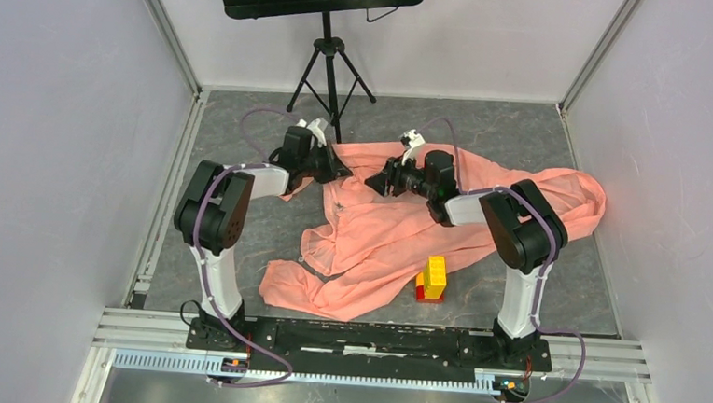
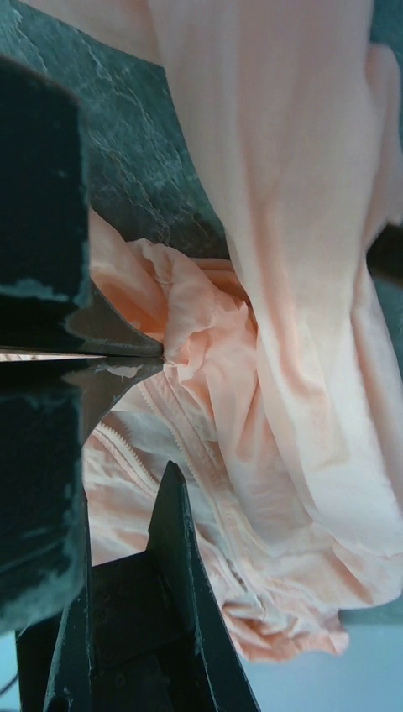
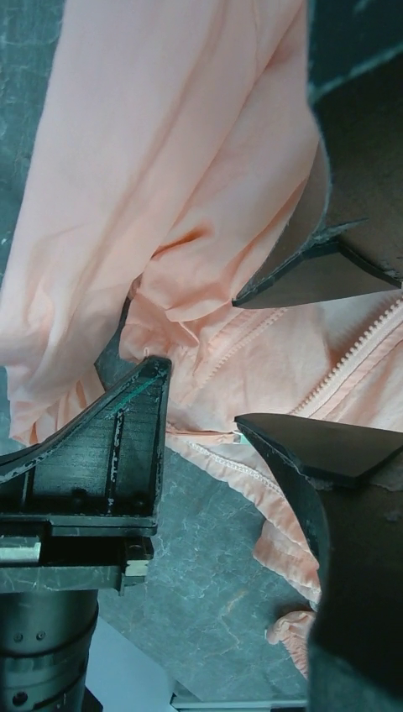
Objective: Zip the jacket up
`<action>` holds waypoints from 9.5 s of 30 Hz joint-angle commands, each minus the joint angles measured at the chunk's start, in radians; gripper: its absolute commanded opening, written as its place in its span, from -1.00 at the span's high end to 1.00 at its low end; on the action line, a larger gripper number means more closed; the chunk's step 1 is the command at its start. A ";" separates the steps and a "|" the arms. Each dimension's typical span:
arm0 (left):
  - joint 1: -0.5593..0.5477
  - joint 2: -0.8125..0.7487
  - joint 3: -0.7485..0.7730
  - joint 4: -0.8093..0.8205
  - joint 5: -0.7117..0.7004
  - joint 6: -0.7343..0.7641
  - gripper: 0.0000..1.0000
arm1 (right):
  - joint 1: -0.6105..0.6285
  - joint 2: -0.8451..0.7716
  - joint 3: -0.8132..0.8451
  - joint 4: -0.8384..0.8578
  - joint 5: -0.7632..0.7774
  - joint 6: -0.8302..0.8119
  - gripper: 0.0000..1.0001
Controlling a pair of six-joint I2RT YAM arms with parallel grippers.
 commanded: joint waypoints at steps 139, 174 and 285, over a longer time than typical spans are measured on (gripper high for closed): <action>-0.013 -0.211 -0.106 0.015 0.069 0.084 -0.08 | 0.003 0.171 0.279 -0.034 -0.369 -0.064 0.80; 0.065 -0.122 -0.226 0.463 0.333 -0.626 0.96 | -0.039 -0.121 -0.257 0.467 -0.096 0.375 -0.35; 0.066 -0.169 -0.398 0.783 0.292 -0.892 0.95 | 0.008 0.108 -0.219 1.180 0.317 1.178 -0.87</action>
